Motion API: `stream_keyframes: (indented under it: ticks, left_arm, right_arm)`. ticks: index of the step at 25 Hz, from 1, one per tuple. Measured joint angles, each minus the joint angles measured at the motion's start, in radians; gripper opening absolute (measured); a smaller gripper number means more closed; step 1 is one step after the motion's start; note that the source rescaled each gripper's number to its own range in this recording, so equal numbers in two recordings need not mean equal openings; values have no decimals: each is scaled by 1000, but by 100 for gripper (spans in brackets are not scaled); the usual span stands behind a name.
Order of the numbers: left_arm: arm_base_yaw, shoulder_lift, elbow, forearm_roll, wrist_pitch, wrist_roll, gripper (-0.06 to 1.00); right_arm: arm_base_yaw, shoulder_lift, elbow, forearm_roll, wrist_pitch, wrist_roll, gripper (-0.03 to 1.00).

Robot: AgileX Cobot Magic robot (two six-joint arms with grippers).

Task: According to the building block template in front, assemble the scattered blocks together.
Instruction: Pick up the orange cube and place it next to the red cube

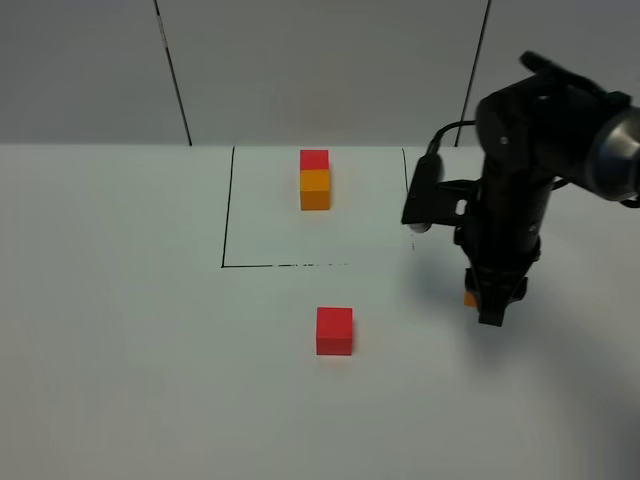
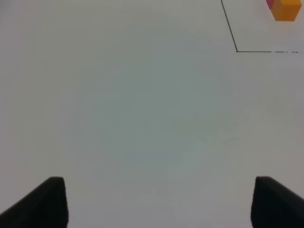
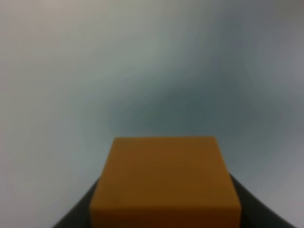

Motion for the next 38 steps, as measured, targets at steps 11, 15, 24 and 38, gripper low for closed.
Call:
stream_keyframes:
  ticks: [11,15,24,38]
  left_arm:
    - [0,0,0,0,0,0,65]
    - [0,0,0,0,0,0,65]
    - [0,0,0,0,0,0,65]
    - [0,0,0,0,0,0,65]
  right_arm:
    - [87,275,-266,86,36,-101,1]
    - [106,321,-281,105,38,-100,1]
    - [125,329,-283,194,38,-66,1]
    - [125,329,-205,216,-42,-39,1]
